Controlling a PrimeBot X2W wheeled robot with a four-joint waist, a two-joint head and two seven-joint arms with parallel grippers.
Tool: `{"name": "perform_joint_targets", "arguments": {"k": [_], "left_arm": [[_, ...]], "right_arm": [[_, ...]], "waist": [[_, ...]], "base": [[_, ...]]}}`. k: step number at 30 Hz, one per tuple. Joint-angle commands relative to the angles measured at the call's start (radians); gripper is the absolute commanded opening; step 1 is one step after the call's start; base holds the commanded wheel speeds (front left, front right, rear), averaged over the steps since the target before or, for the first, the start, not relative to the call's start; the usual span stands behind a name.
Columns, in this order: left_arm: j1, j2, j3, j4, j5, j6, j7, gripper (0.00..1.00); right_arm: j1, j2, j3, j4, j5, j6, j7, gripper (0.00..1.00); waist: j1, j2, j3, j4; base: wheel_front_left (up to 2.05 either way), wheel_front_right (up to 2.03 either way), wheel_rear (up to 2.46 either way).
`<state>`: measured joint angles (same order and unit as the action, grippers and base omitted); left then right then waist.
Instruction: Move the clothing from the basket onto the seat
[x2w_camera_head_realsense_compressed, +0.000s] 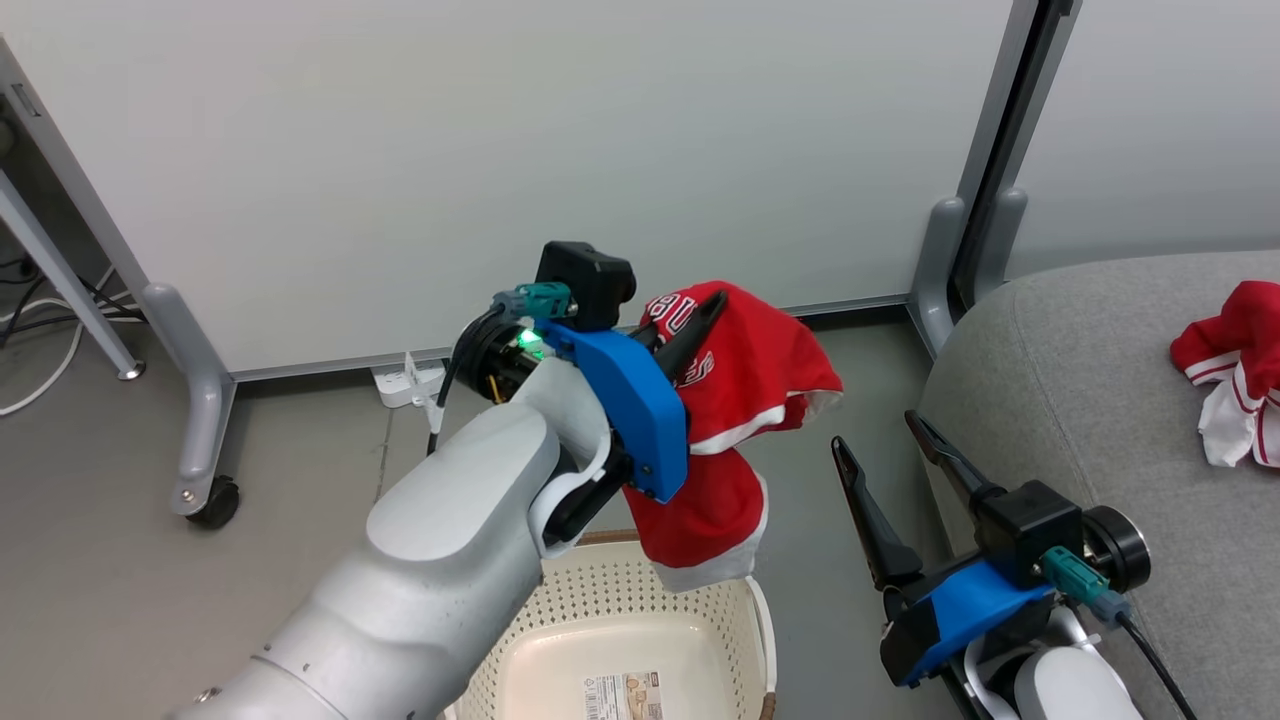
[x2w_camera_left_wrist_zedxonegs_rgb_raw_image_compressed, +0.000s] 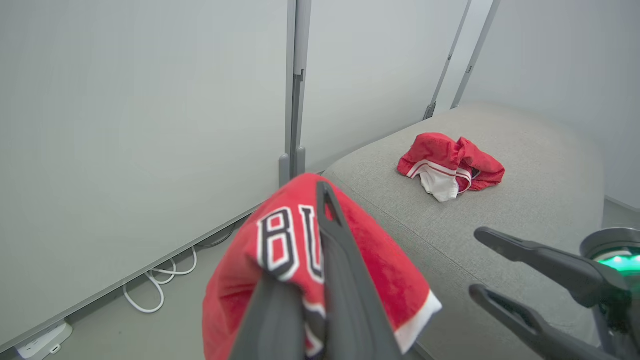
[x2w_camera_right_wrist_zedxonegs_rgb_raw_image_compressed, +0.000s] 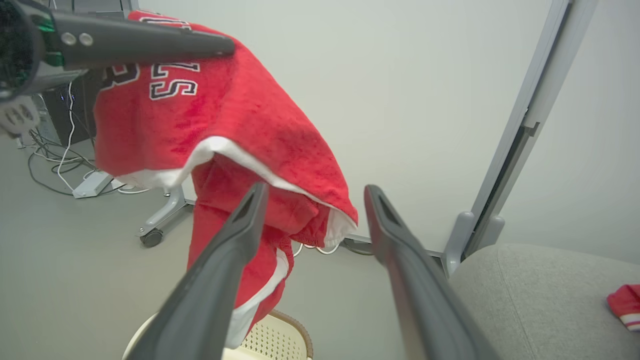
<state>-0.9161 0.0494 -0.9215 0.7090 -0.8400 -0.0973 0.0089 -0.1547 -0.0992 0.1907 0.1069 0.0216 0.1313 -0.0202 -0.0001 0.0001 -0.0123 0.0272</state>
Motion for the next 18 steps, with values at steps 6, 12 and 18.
{"name": "perform_joint_targets", "arguments": {"k": [6, 12, 18], "left_arm": [[-0.027, 0.002, -0.04, -0.011, -0.049, 0.033, -0.011, 0.0], [-0.025, 0.002, -0.075, 0.0, -0.099, 0.053, -0.034, 0.0], [-0.03, 0.002, -0.109, 0.005, -0.129, 0.064, -0.049, 0.0]], "right_arm": [[0.015, 0.002, 0.004, -0.01, 0.003, -0.001, 0.008, 1.0], [0.022, 0.004, 0.009, -0.006, 0.004, -0.001, 0.004, 1.0], [-0.009, -0.006, 0.038, 0.013, -0.003, -0.001, 0.013, 1.0]], "waist": [[0.0001, -0.0001, -0.003, 0.003], [0.0001, -0.0001, 0.005, 0.0], [0.0001, -0.0001, 0.013, -0.003]], "base": [[0.0, 0.0, 0.0], [0.0, 0.0, 0.0], [0.0, 0.0, 0.0]]}}
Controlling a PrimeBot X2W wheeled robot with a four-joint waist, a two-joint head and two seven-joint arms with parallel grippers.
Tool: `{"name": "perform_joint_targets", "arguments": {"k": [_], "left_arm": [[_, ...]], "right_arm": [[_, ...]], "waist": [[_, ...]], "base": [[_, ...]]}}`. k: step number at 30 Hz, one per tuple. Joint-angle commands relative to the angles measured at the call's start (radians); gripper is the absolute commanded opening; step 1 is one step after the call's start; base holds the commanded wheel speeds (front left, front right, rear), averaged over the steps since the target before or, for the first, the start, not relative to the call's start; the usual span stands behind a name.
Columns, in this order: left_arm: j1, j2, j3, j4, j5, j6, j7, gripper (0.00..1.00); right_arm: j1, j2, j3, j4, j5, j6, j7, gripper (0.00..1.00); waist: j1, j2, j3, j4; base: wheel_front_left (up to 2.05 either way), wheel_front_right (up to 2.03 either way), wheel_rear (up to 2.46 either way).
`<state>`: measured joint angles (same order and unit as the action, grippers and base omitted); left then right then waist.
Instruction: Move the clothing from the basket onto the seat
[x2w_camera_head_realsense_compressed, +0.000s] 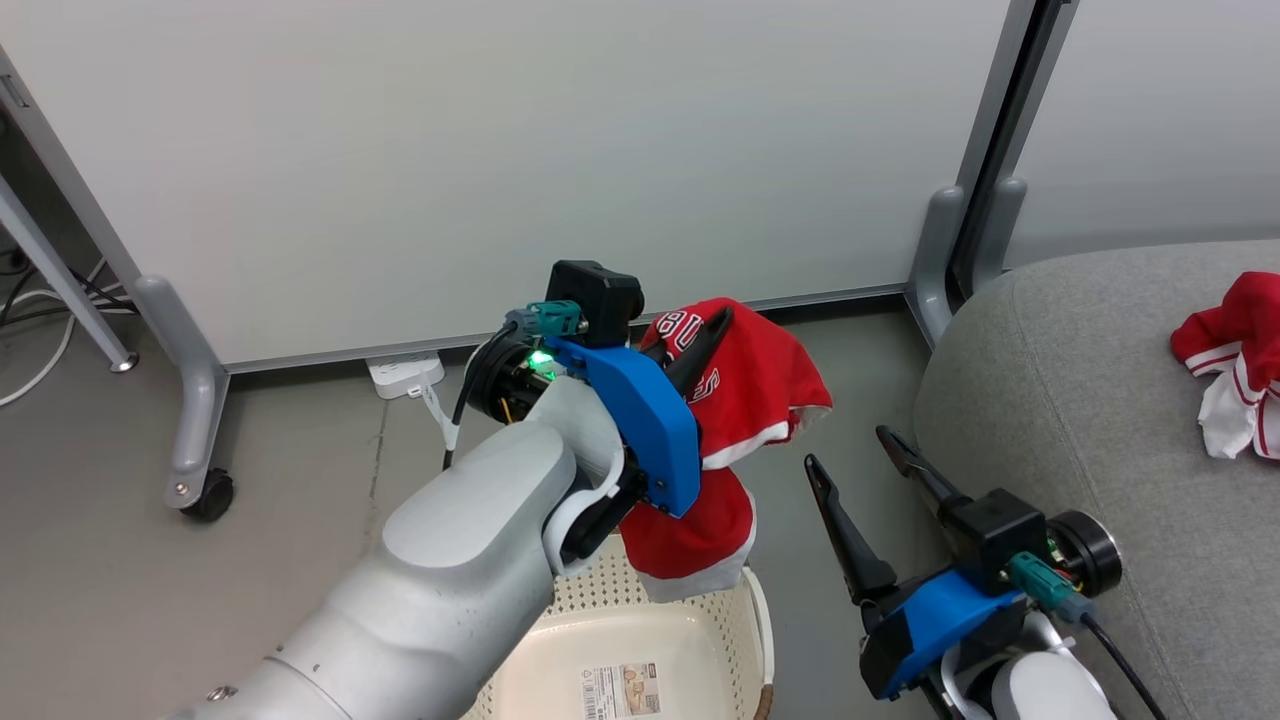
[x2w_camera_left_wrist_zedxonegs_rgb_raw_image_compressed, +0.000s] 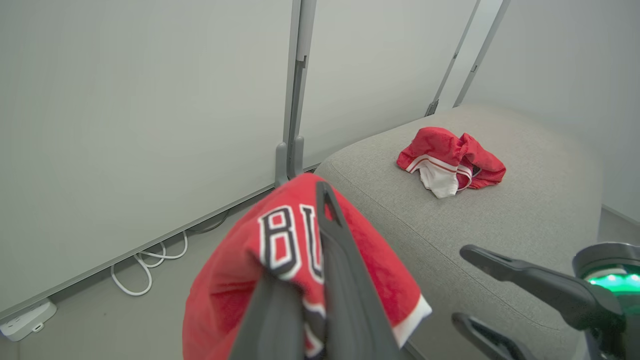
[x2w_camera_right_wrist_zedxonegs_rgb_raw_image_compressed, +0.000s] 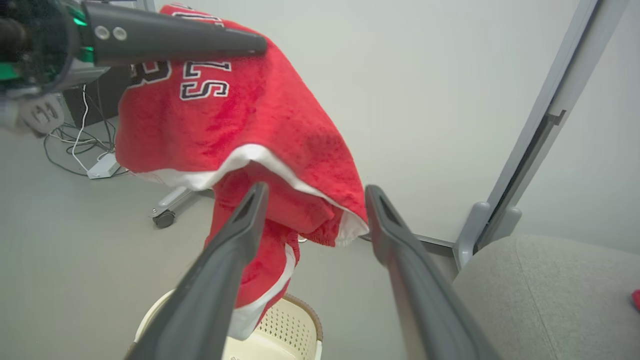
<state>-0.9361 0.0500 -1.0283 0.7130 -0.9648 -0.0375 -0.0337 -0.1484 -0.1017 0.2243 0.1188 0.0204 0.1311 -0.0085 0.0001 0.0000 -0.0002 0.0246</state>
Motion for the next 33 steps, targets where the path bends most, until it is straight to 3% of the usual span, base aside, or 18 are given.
{"name": "perform_joint_targets", "arguments": {"k": [1, 11, 26, 27, 28, 29, 33], "left_arm": [[-0.013, 0.001, -0.006, 0.0, -0.008, 0.006, -0.008, 0.0], [-0.036, 0.001, -0.066, -0.007, -0.054, 0.011, -0.022, 0.0], [-0.048, 0.002, -0.135, -0.009, -0.107, 0.016, -0.051, 0.0], [-0.05, 0.001, -0.138, -0.01, -0.11, 0.017, -0.053, 0.0], [-0.05, 0.001, -0.142, -0.011, -0.114, 0.018, -0.056, 0.0], [-0.051, 0.001, -0.146, -0.013, -0.118, 0.017, -0.058, 0.0], [-0.051, 0.001, -0.16, -0.011, -0.128, 0.02, -0.066, 0.0]], "right_arm": [[-0.026, -0.004, 0.015, 0.012, 0.0, -0.001, 0.001, 1.0], [-0.21, -0.02, 0.111, 0.247, -0.019, -0.001, -0.026, 1.0], [-0.448, 0.024, 0.198, 0.597, 0.046, -0.001, -0.151, 1.0], [-0.46, 0.026, 0.205, 0.616, 0.055, -0.001, -0.155, 0.94], [-0.471, 0.029, 0.212, 0.635, 0.066, -0.001, -0.161, 0.41], [-0.478, 0.032, 0.22, 0.648, 0.077, -0.001, -0.167, 0.0], [-0.494, 0.04, 0.251, 0.693, 0.119, -0.001, -0.185, 0.0]], "waist": [[-0.0001, 0.0, 0.002, -0.001], [-0.0001, 0.0, 0.014, 0.01], [-0.0001, 0.0, -0.005, 0.025], [-0.0001, 0.0, -0.007, 0.025], [-0.0001, 0.0, -0.009, 0.025], [-0.0001, 0.0, -0.011, 0.025], [-0.0001, 0.0, -0.016, 0.022]], "base": [[0.0, 0.0, 0.0], [0.0, 0.0, 0.0], [0.0, 0.0, 0.0], [0.0, 0.0, 0.0], [0.0, 0.0, 0.0], [0.0, 0.0, 0.0], [0.0, 0.0, 0.0]]}}
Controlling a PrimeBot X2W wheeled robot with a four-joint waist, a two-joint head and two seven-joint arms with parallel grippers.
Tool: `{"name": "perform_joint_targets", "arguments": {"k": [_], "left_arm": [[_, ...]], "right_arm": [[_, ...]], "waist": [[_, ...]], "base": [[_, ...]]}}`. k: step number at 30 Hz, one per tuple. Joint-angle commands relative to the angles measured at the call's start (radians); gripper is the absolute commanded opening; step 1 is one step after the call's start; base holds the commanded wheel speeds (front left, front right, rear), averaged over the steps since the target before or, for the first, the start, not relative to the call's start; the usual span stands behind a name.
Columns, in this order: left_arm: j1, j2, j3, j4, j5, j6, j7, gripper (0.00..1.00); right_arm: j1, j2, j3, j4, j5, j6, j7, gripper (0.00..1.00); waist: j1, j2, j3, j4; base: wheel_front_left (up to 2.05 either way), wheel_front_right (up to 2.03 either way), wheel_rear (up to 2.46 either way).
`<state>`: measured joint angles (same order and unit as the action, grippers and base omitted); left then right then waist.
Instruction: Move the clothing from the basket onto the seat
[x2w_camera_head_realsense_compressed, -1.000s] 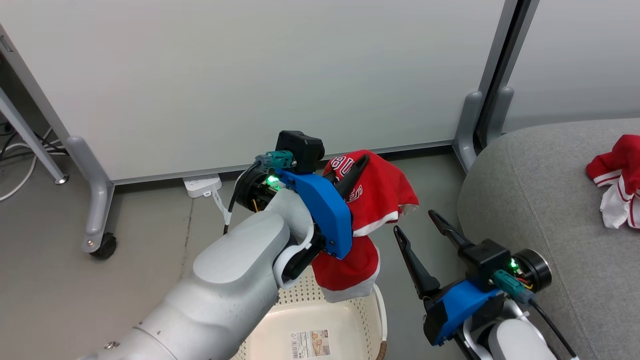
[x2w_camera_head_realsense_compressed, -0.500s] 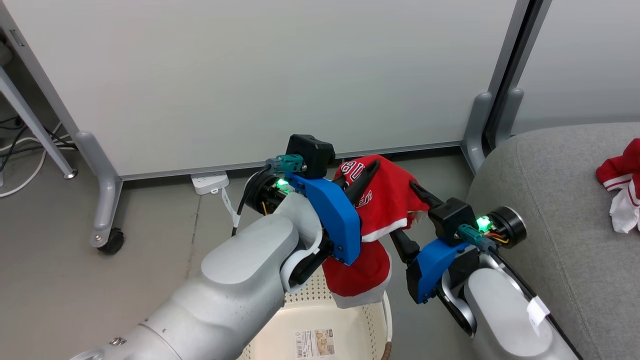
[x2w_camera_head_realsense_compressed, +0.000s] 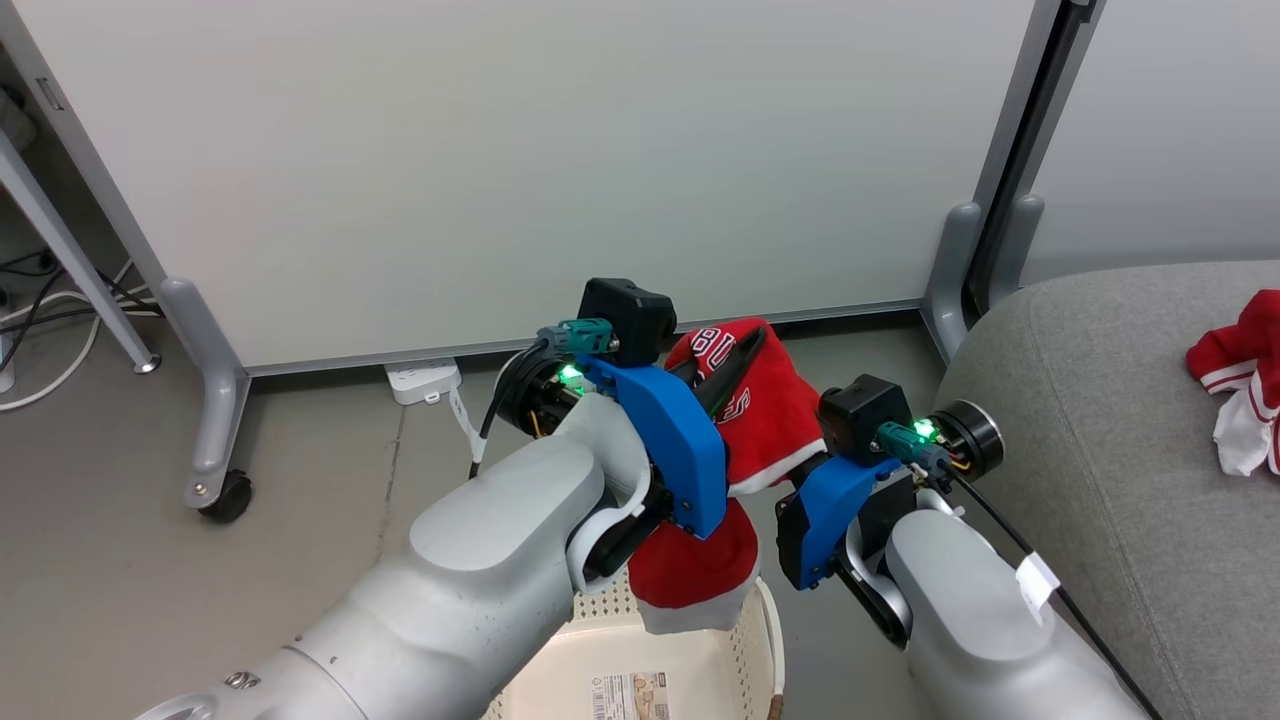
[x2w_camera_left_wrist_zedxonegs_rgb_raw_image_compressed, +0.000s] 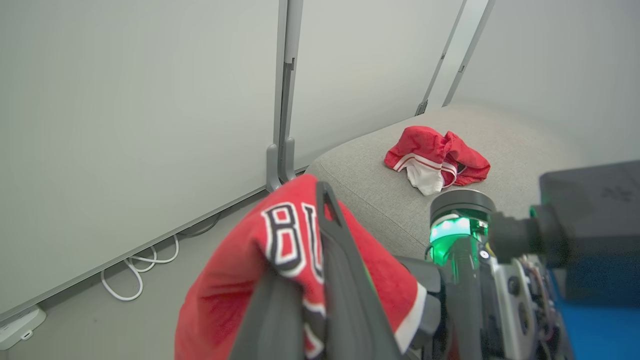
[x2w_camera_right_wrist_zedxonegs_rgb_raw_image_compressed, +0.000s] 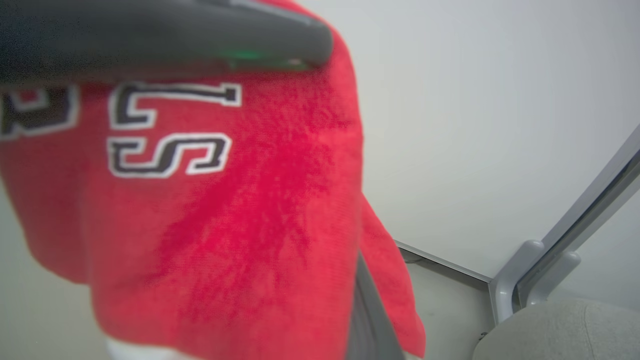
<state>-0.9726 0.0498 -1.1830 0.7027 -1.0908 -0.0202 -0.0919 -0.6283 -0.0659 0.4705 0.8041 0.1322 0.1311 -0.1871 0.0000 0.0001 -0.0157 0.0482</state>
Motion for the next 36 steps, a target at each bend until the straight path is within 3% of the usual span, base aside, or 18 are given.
{"name": "perform_joint_targets", "arguments": {"k": [1, 32, 33, 34, 35, 36], "left_arm": [[-0.016, 0.002, -0.006, 0.002, -0.006, 0.004, -0.01, 0.0], [-0.037, 0.002, -0.057, 0.042, -0.059, 0.007, -0.049, 0.0], [-0.038, 0.002, -0.058, 0.043, -0.061, 0.009, -0.047, 0.28], [-0.041, 0.002, -0.059, 0.042, -0.06, 0.009, -0.052, 0.81], [-0.043, 0.002, -0.059, 0.042, -0.062, 0.011, -0.058, 1.0], [-0.044, 0.002, -0.06, 0.042, -0.064, 0.013, -0.062, 1.0]], "right_arm": [[-0.018, 0.005, 0.011, 0.016, 0.014, -0.001, -0.011, 0.0], [-0.069, 0.013, 0.061, 0.131, 0.104, -0.001, -0.073, 0.0], [-0.07, 0.013, 0.062, 0.133, 0.104, -0.001, -0.073, 0.0], [-0.072, 0.013, 0.062, 0.134, 0.104, -0.001, -0.074, 0.0], [-0.073, 0.013, 0.061, 0.135, 0.105, -0.001, -0.074, 0.0], [-0.073, 0.013, 0.062, 0.135, 0.105, -0.001, -0.075, 0.0]], "waist": [[0.0, -0.0001, -0.001, -0.003], [0.0, -0.0001, 0.0, -0.029], [0.0, -0.0001, 0.0, -0.029], [0.0, -0.0001, 0.0, -0.029], [0.0, -0.0001, 0.0, -0.03], [0.0, -0.0001, 0.001, -0.03]], "base": [[0.0, 0.0, 0.0], [0.0, 0.0, 0.0], [0.0, 0.0, 0.0], [0.0, 0.0, 0.0], [0.0, 0.0, 0.0], [0.0, 0.0, 0.0]]}}
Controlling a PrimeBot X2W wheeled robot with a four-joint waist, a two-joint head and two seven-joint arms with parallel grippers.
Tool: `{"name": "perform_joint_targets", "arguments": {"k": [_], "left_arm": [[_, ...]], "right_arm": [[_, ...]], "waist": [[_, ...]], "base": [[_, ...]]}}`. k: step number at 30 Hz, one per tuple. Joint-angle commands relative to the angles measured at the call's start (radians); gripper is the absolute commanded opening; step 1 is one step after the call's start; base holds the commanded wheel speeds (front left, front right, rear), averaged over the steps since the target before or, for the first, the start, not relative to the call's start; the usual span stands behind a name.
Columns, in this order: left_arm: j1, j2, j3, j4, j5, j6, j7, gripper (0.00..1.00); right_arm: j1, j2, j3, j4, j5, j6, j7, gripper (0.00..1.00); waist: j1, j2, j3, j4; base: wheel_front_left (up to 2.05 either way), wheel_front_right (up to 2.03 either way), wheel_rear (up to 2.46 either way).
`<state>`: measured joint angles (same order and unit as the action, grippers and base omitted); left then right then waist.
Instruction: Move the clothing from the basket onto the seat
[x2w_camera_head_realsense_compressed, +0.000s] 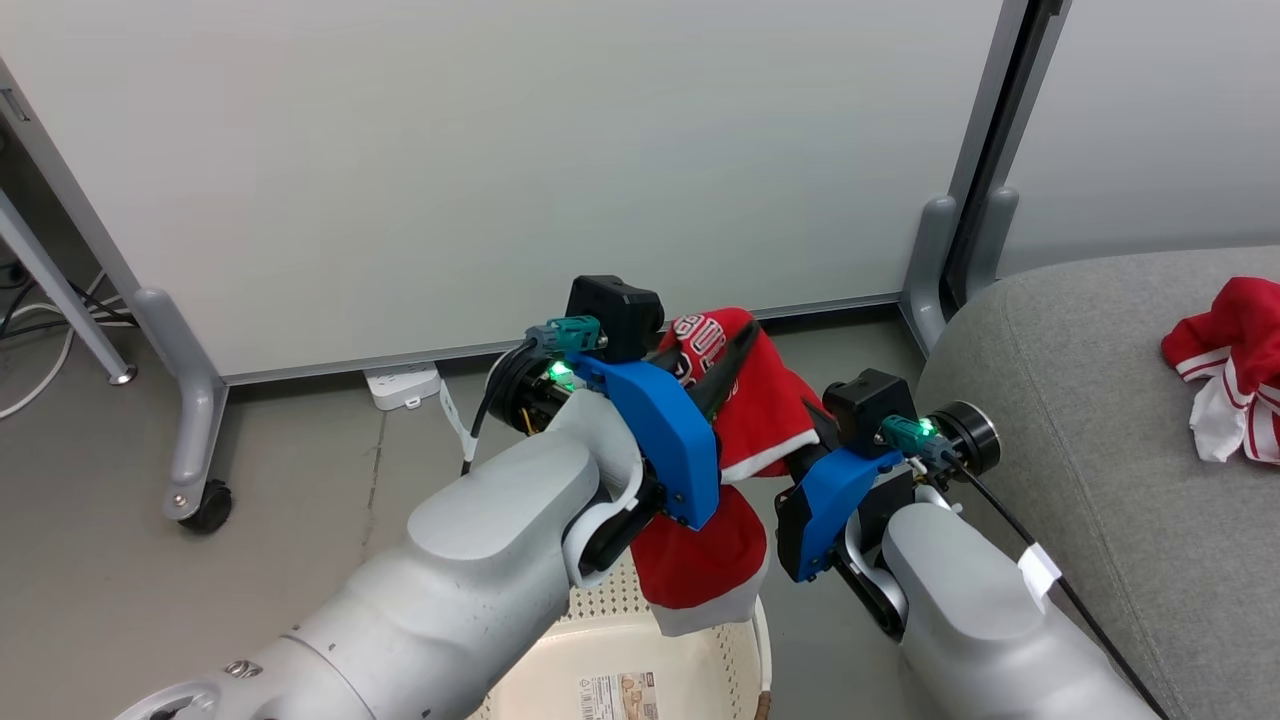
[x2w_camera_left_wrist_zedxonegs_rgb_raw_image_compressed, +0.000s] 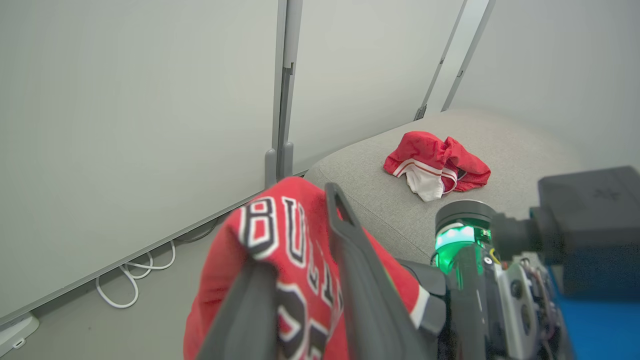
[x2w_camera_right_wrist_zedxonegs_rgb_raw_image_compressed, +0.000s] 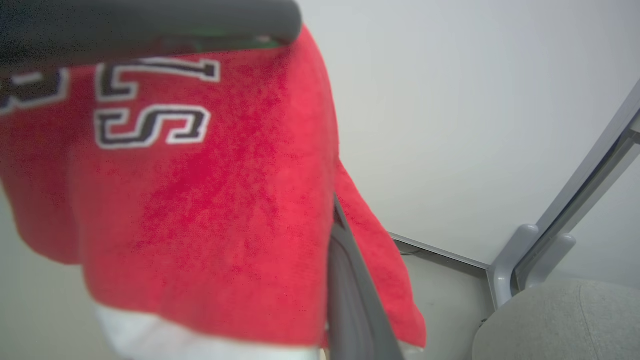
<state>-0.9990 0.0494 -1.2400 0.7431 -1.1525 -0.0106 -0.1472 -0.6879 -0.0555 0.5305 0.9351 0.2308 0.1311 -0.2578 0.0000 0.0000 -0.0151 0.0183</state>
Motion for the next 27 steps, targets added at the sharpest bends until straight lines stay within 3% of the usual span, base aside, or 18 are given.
{"name": "perform_joint_targets", "arguments": {"k": [1, 10, 16, 27], "left_arm": [[-0.017, 0.002, -0.004, 0.002, -0.004, 0.005, -0.008, 1.0], [0.03, 0.006, 0.018, 0.01, -0.006, 0.023, -0.081, 1.0], [0.112, 0.056, 0.073, -0.033, 0.036, 0.031, -0.118, 1.0], [0.418, 0.196, 0.318, -0.331, 0.338, 0.104, -0.118, 1.0]], "right_arm": [[-0.012, 0.003, 0.002, 0.005, 0.007, -0.001, -0.004, 0.0], [-0.019, -0.004, -0.01, 0.001, 0.005, -0.001, -0.008, 0.0], [-0.009, -0.017, -0.032, -0.012, -0.006, -0.001, -0.008, 0.0], [0.04, -0.034, -0.068, -0.042, -0.037, -0.001, -0.008, 0.0]], "waist": [[0.0, 0.0, 0.0, 0.0], [0.0, 0.0, 0.002, -0.002], [0.0, 0.0, 0.006, 0.0], [0.0, 0.0, 0.012, 0.01]], "base": [[0.0, 0.0, 0.0], [0.0, 0.0, 0.0], [0.0, 0.0, 0.0], [0.0, 0.0, 0.0]]}}
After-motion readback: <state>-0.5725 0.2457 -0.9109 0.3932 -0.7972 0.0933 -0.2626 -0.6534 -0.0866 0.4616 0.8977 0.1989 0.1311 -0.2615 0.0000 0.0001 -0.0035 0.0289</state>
